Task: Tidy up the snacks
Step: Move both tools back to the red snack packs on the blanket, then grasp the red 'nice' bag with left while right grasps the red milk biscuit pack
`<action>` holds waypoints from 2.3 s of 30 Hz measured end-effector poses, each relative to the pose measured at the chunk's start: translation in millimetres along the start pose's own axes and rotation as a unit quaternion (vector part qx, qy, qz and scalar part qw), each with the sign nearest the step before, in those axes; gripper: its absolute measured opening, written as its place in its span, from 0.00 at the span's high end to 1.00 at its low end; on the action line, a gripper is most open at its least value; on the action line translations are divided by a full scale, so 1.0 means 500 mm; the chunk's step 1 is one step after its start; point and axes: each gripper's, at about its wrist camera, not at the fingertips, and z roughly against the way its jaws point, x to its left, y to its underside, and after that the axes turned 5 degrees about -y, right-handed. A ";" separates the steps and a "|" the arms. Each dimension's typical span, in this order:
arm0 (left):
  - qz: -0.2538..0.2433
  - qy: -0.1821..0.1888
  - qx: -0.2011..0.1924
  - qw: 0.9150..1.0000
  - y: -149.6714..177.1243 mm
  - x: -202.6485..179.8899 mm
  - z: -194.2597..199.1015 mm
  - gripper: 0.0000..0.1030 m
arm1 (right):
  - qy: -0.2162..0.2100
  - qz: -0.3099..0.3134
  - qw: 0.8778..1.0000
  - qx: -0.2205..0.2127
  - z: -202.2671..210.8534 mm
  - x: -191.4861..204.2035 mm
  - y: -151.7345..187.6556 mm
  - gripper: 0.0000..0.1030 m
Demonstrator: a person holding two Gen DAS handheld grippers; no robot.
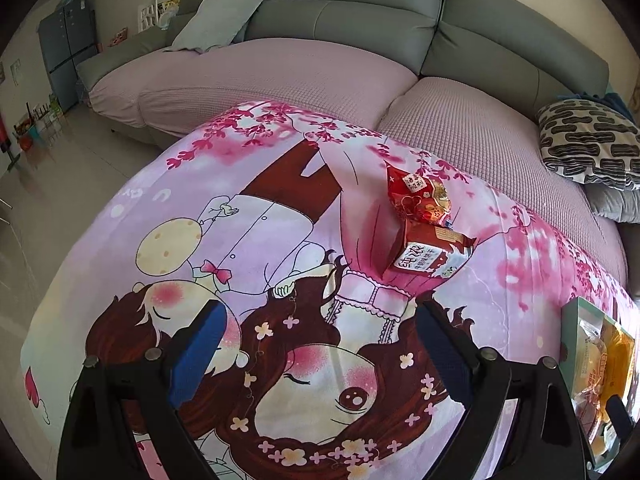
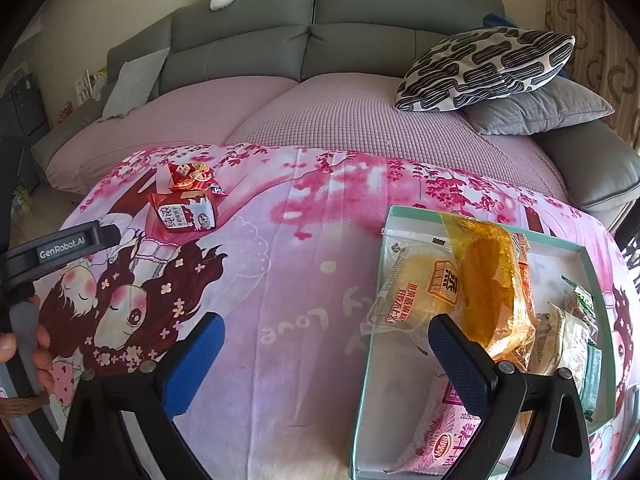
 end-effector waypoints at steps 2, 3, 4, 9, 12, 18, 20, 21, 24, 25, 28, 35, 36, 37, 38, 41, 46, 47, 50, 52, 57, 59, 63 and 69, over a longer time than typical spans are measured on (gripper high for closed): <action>0.007 0.008 0.001 1.000 -0.008 0.004 -0.006 0.08 | -0.002 0.002 1.000 -0.003 -0.006 0.012 -0.010 0.00; 0.009 0.011 0.003 1.000 -0.012 0.004 -0.011 0.08 | -0.004 0.004 1.000 -0.006 -0.010 0.019 -0.016 0.00; 0.010 0.016 0.007 1.000 -0.015 0.004 -0.017 0.08 | -0.007 0.006 1.000 -0.008 -0.013 0.026 -0.022 0.00; -0.006 0.037 0.013 0.999 -0.039 -0.004 -0.038 0.08 | -0.026 0.010 0.999 -0.021 -0.050 0.069 -0.065 0.00; -0.015 0.034 0.014 0.999 -0.058 0.001 -0.059 0.08 | -0.040 0.012 0.999 -0.023 -0.091 0.101 -0.085 0.00; -0.013 0.040 0.032 0.999 -0.083 0.028 -0.121 0.08 | -0.048 0.034 0.998 -0.010 -0.175 0.160 -0.101 0.00; -0.010 0.034 0.036 0.999 -0.087 0.040 -0.139 0.08 | -0.051 0.042 0.998 -0.005 -0.192 0.177 -0.103 0.00; -0.007 0.033 0.039 0.999 -0.088 0.046 -0.147 0.08 | -0.054 0.045 0.998 -0.006 -0.200 0.186 -0.105 0.00; 0.003 0.032 0.043 0.999 -0.090 0.065 -0.168 0.08 | -0.065 0.052 0.996 -0.012 -0.218 0.212 -0.112 0.00; 0.005 0.032 0.043 0.999 -0.091 0.070 -0.172 0.08 | -0.070 0.055 0.996 -0.016 -0.223 0.218 -0.114 0.00; 0.008 0.029 0.040 0.999 -0.095 0.079 -0.179 0.08 | -0.072 0.061 0.995 -0.023 -0.241 0.241 -0.119 0.00; 0.002 0.031 0.035 0.999 -0.107 0.078 -0.186 0.08 | -0.064 0.051 0.996 -0.027 -0.282 0.258 -0.130 0.00; 0.001 0.032 0.034 0.999 -0.108 0.076 -0.185 0.08 | -0.060 0.046 0.997 -0.027 -0.285 0.254 -0.131 0.00; 0.000 0.034 0.033 0.999 -0.109 0.073 -0.185 0.08 | -0.056 0.040 0.997 -0.026 -0.287 0.247 -0.131 0.00; -0.001 0.037 0.032 0.999 -0.110 0.071 -0.184 0.08 | -0.054 0.034 0.998 -0.026 -0.289 0.240 -0.132 0.00; -0.002 0.047 0.030 0.998 -0.111 0.062 -0.181 0.08 | -0.062 0.019 0.998 -0.025 -0.291 0.220 -0.134 0.01; -0.009 0.059 0.026 0.998 -0.118 0.040 -0.172 0.08 | -0.068 0.008 0.997 -0.033 -0.286 0.201 -0.136 0.11; -0.011 0.062 0.024 0.998 -0.120 0.035 -0.170 0.08 | -0.070 0.006 0.997 -0.033 -0.287 0.198 -0.137 0.14; -0.018 0.069 0.021 0.997 -0.125 0.018 -0.165 0.08 | -0.091 -0.007 0.995 -0.032 -0.290 0.189 -0.139 0.24; -0.022 0.071 0.020 0.997 -0.126 0.008 -0.163 0.08 | -0.099 -0.010 0.995 -0.030 -0.294 0.186 -0.139 0.30; -0.029 0.077 0.018 0.996 -0.131 -0.010 -0.159 0.08 | -0.101 -0.011 0.994 -0.032 -0.287 0.174 -0.136 0.33; -0.033 0.081 0.017 0.996 -0.133 -0.018 -0.156 0.08 | -0.087 -0.012 0.996 -0.031 -0.281 0.162 -0.135 0.33; -0.042 0.087 0.015 0.995 -0.139 -0.040 -0.152 0.08 | -0.062 -0.022 0.997 -0.034 -0.272 0.122 -0.133 0.34; -0.061 0.102 0.018 0.993 -0.147 -0.090 -0.163 0.08 | -0.036 -0.045 0.998 -0.035 -0.266 0.064 -0.137 0.34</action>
